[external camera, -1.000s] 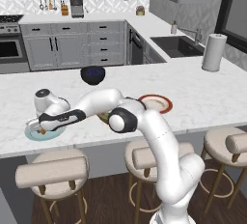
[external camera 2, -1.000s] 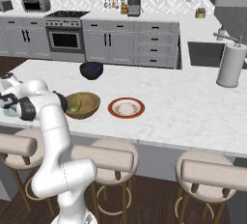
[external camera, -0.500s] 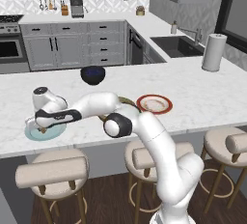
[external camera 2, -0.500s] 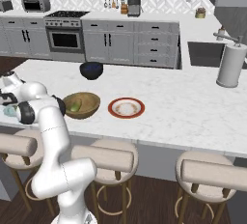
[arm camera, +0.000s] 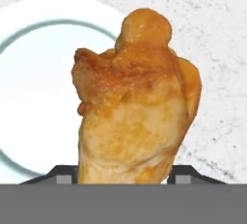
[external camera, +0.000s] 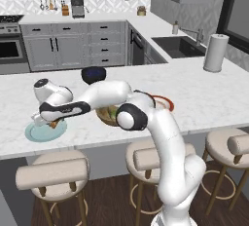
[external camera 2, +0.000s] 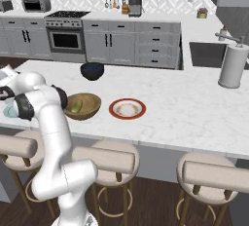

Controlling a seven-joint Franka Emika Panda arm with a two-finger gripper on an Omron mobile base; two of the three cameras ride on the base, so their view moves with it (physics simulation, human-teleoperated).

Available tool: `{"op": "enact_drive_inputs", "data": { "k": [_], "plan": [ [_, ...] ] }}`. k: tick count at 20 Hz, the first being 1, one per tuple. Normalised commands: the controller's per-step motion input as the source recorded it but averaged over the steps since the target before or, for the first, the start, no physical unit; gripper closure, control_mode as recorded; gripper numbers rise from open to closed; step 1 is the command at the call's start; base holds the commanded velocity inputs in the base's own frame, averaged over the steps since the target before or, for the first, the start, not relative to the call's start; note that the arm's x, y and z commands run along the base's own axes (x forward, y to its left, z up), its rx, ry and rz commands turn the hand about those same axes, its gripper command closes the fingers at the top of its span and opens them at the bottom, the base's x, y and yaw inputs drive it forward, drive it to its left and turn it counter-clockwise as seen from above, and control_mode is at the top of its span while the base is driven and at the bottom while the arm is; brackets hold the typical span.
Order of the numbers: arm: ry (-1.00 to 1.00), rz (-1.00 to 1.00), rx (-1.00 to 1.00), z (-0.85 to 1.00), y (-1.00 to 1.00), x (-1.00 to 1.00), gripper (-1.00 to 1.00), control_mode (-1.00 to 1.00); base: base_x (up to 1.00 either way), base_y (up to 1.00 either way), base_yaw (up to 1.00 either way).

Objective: Pick the chicken drumstick and cucumber from their plates and place them in the bowl. Then put the bowl in the fridge.

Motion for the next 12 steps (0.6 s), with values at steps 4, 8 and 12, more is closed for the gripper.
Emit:
{"op": "enact_drive_inputs", "data": {
  "k": [4,8,12],
  "plan": [
    [-0.21,-0.17,0.10,0.75,-1.00,0.01,1.00,-1.00,0.00,0.00,0.00],
    [-0.09,-0.25,0.11,0.69,-1.00,0.24,1.00,-1.00,0.00,0.00,0.00],
    [0.03,-0.32,0.08,0.07,-1.00,0.32,1.00,-1.00,0.00,0.00,0.00]
  ]
}}
